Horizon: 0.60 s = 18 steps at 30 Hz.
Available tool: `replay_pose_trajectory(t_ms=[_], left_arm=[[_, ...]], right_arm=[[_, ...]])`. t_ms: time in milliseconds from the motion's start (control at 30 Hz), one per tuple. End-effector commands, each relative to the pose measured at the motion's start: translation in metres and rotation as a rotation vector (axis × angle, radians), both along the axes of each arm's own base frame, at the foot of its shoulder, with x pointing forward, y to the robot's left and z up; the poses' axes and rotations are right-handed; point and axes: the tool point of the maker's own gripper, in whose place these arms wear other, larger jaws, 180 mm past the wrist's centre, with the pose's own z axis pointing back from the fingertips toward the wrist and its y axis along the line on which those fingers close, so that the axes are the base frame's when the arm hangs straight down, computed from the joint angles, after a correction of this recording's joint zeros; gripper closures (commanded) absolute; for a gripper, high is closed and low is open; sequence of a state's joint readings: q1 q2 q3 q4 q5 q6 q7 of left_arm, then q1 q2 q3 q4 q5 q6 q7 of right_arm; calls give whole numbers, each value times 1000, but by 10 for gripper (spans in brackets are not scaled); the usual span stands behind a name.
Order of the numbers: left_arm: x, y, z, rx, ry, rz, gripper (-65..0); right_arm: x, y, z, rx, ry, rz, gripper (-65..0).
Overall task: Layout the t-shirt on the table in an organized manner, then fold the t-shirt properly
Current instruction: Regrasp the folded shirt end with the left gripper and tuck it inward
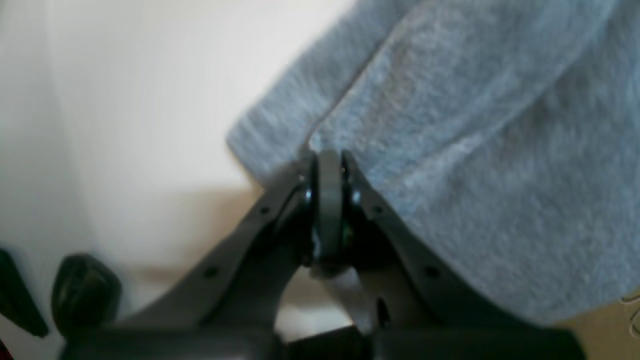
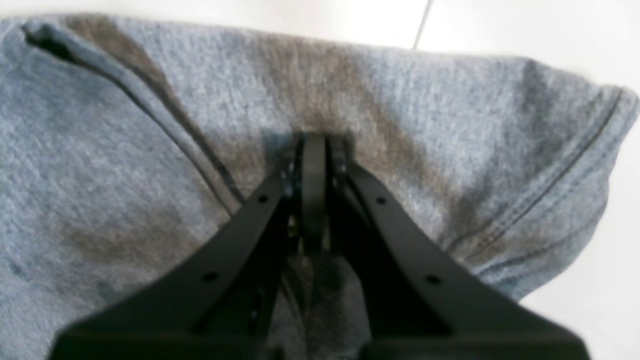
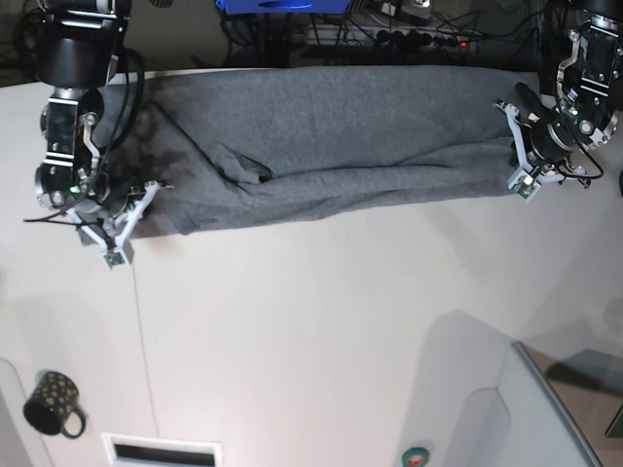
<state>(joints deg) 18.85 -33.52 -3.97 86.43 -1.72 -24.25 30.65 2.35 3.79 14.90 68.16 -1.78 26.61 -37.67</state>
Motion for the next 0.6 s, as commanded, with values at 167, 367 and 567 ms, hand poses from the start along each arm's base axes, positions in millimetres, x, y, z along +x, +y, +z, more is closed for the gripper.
replay_pose_trajectory(t_ms=[167, 367, 567], left_arm=[[0, 2, 9, 13, -22, -17, 0], [-24, 9, -2, 94, 40, -64, 0], [-29, 17, -2, 138, 49, -74, 0]], right_arm=[[-12, -11, -7, -55, 65, -3, -9], [-10, -9, -6, -52, 62, -3, -9], [-11, -8, -6, -47, 62, -7, -11]])
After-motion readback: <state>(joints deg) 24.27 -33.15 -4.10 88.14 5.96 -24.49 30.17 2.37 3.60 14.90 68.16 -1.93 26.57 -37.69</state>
